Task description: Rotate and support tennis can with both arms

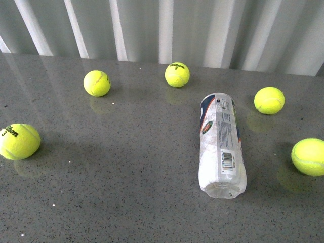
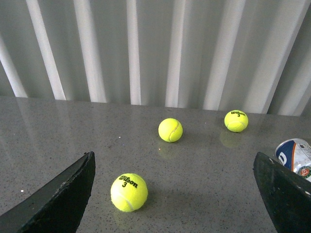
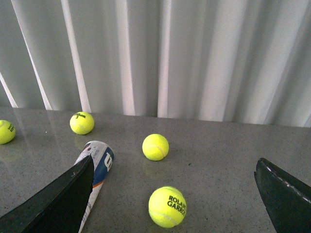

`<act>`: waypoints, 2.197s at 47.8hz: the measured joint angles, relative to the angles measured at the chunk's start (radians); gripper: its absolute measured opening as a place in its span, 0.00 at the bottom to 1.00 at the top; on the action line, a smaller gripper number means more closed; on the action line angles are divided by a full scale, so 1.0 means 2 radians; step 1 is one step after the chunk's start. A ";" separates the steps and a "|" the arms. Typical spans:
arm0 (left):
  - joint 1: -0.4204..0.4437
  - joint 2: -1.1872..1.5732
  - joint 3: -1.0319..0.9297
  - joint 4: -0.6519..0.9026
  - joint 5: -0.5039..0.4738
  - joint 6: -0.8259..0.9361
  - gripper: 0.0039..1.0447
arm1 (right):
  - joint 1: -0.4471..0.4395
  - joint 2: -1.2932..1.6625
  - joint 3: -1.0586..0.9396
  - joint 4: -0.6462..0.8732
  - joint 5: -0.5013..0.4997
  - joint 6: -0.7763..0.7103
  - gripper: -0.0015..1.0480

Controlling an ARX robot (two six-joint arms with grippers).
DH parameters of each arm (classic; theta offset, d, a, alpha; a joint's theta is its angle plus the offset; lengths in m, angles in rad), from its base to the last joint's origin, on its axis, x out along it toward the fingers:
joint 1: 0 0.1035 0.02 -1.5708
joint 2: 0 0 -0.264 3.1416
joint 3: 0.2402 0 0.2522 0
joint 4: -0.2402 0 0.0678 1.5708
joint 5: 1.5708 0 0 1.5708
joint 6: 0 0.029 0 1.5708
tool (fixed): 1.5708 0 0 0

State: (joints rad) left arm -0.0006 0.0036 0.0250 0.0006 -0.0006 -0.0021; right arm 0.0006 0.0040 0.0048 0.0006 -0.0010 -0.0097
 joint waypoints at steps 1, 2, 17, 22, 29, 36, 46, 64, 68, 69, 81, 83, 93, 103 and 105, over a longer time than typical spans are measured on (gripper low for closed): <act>0.000 0.000 0.000 0.000 0.000 0.000 0.94 | 0.000 0.000 0.000 0.000 0.000 0.000 0.93; 0.000 0.000 0.000 0.000 0.000 0.000 0.94 | 0.000 0.000 0.000 0.000 0.000 0.000 0.93; 0.000 0.000 0.000 0.000 0.000 0.000 0.94 | 0.000 0.000 0.000 0.000 0.000 0.000 0.93; 0.000 0.000 0.000 0.000 0.000 0.000 0.94 | 0.000 0.000 0.000 0.000 0.000 0.000 0.93; 0.000 0.000 0.000 0.000 0.000 0.000 0.94 | 0.000 0.000 0.000 0.000 0.000 0.000 0.93; 0.000 0.000 0.000 0.000 0.000 0.000 0.94 | 0.000 0.000 0.000 0.000 0.000 0.000 0.93; 0.000 0.000 0.000 0.000 0.000 0.000 0.94 | 0.000 0.000 0.000 0.000 0.000 0.000 0.93; 0.000 0.000 0.000 0.000 0.000 0.000 0.94 | -0.041 0.309 0.159 0.122 -0.101 0.050 0.93; 0.000 0.000 0.000 0.000 0.000 0.000 0.94 | -0.030 0.459 0.258 0.145 -0.082 0.076 0.93; 0.000 0.000 0.000 0.000 0.000 0.000 0.94 | -0.029 0.473 0.268 0.142 -0.081 0.077 0.93; 0.000 0.000 0.000 0.000 0.000 0.000 0.94 | 0.065 0.838 0.519 -0.048 -0.064 0.102 0.93; 0.000 0.000 0.000 0.000 0.000 0.000 0.94 | 0.076 0.863 0.536 -0.067 -0.067 0.105 0.93; 0.000 0.000 0.000 0.000 0.000 0.000 0.94 | 0.123 0.962 0.582 -0.117 -0.045 0.118 0.93; 0.000 0.000 0.000 0.000 0.000 0.000 0.94 | 0.142 1.003 0.583 -0.123 -0.024 0.123 0.93; 0.000 0.000 0.000 0.000 0.000 0.000 0.94 | 0.142 1.003 0.583 -0.122 -0.024 0.124 0.93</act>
State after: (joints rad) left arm -0.0006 0.0032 0.0250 0.0006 -0.0002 -0.0021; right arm 0.2855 2.0106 1.1706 -0.2432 -0.0490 0.2386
